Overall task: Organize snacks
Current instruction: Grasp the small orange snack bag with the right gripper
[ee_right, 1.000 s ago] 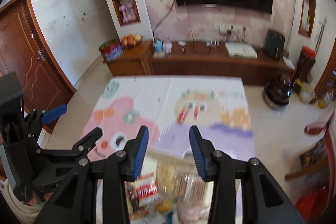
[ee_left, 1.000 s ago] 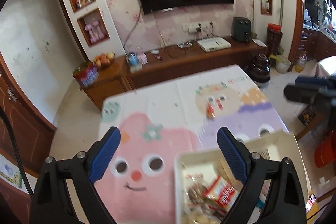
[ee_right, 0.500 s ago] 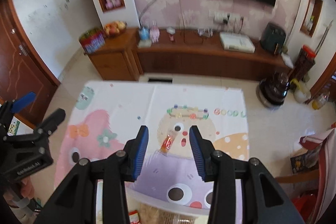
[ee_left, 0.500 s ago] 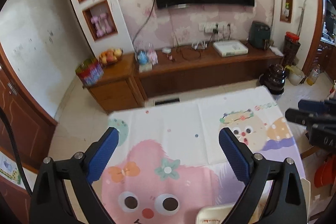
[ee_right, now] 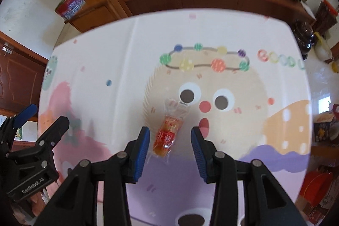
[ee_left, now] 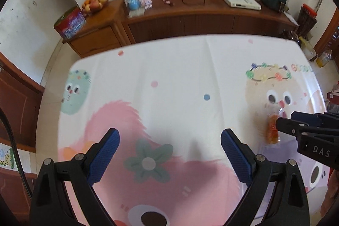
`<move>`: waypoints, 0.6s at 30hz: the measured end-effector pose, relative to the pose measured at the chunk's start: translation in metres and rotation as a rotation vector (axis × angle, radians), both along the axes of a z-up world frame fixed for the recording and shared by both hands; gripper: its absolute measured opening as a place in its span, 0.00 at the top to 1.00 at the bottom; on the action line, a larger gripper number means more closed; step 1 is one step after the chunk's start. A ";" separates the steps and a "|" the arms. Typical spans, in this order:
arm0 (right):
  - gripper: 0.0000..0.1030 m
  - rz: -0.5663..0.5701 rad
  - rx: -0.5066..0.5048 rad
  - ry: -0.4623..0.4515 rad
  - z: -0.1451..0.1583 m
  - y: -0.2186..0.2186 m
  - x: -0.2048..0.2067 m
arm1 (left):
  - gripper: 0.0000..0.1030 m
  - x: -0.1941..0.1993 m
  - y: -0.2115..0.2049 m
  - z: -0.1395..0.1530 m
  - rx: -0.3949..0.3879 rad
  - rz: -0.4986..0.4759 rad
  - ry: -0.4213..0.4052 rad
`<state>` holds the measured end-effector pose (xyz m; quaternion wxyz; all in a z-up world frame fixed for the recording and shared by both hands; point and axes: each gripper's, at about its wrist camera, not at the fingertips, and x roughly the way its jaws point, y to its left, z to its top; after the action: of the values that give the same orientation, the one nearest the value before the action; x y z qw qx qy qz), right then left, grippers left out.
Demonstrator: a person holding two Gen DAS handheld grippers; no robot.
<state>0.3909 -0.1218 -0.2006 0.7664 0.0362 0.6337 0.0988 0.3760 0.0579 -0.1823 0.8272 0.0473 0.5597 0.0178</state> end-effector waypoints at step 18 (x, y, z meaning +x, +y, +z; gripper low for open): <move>0.79 0.010 -0.088 0.003 -0.023 0.016 -0.006 | 0.07 0.004 0.004 -0.030 -0.071 0.022 0.064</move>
<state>0.3852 -0.1060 -0.2232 0.7658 -0.0007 0.6388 0.0745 0.3798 0.0615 -0.2127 0.8096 0.0122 0.5868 0.0056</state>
